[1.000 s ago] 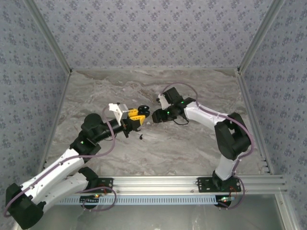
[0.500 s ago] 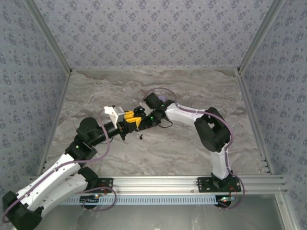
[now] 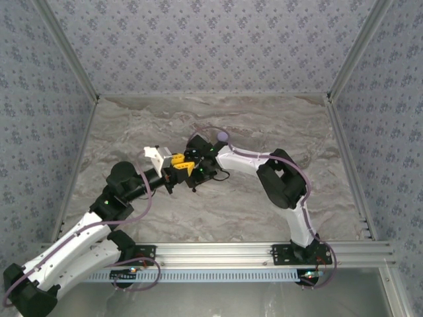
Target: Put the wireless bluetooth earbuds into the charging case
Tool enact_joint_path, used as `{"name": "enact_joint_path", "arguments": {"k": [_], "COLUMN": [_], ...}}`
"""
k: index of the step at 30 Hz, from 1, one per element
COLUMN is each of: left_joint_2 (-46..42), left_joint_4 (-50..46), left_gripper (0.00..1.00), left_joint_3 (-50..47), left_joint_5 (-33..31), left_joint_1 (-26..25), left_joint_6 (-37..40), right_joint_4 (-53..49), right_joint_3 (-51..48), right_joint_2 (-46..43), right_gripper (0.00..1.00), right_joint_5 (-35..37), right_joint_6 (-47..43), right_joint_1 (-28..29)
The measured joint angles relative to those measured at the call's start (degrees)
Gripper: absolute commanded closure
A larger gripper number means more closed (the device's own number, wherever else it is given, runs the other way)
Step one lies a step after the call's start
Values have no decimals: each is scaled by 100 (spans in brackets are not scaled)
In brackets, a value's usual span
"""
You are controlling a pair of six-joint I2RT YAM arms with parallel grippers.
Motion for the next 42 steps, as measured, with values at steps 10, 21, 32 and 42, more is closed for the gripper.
{"name": "enact_joint_path", "arguments": {"k": [10,21,32,42], "left_joint_2": [2,4,131,173], "left_joint_4": [0,4,20,46], "left_gripper": [78,78,78,78], "left_joint_3": [0,0,-2,-2], "left_joint_5": [-15,-17,-17,-15], "left_joint_1": [0,0,0,0], "left_joint_6": [0,-2,-48,-90], "right_joint_4": [-181,-317,-439,-538], "right_joint_3": [59,24,-579,-1143], "right_joint_2": [68,44,-391,-903], "right_gripper": [54,66,73,70], "right_joint_5": [520,1121,1453,1519], "right_joint_6": [-61,-162,-140,-136], "right_joint_1": [236,339,61,-297]}}
